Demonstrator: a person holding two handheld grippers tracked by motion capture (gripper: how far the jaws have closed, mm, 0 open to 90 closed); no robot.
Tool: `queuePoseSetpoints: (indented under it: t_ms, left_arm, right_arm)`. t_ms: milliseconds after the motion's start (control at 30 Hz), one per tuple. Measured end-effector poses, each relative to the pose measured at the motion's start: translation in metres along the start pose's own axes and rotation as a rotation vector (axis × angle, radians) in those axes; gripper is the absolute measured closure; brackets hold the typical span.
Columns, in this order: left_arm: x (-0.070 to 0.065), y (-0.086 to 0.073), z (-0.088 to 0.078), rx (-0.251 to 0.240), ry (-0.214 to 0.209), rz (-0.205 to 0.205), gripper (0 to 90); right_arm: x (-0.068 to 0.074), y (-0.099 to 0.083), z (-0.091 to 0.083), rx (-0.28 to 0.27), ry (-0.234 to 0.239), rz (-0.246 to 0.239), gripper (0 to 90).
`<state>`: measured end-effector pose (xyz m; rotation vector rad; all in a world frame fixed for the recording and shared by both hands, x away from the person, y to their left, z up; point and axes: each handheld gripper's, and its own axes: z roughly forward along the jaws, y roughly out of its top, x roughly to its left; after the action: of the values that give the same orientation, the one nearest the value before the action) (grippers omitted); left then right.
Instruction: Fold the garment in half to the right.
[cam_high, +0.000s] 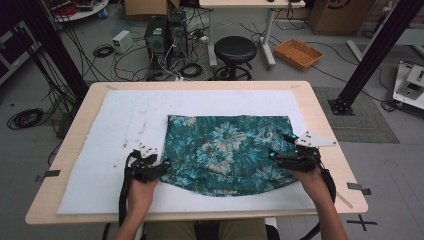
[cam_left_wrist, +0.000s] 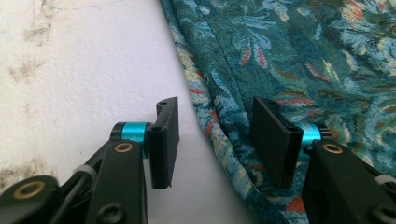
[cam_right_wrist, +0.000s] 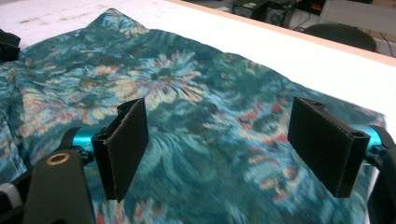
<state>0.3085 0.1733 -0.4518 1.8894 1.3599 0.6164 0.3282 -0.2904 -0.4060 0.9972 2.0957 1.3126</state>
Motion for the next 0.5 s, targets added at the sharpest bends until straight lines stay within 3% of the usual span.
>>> queuePoseSetpoints:
  t_ms: [300,367,500]
  left_arm:
    - [0.001,-0.002,-0.003,0.002,-0.028,-0.003,62.6]
    - [-0.001,-0.003,-0.004,0.002,-0.036,0.025,68.0]
    - [-0.005,-0.004,-0.005,0.003,-0.061,0.044,81.6]
  right_arm:
    - [0.017,0.024,0.024,-0.001,0.043,-0.029,20.7]
    - [0.023,0.035,0.035,0.011,0.067,-0.045,20.6]
    - [0.031,0.051,0.051,0.031,0.098,-0.074,20.6]
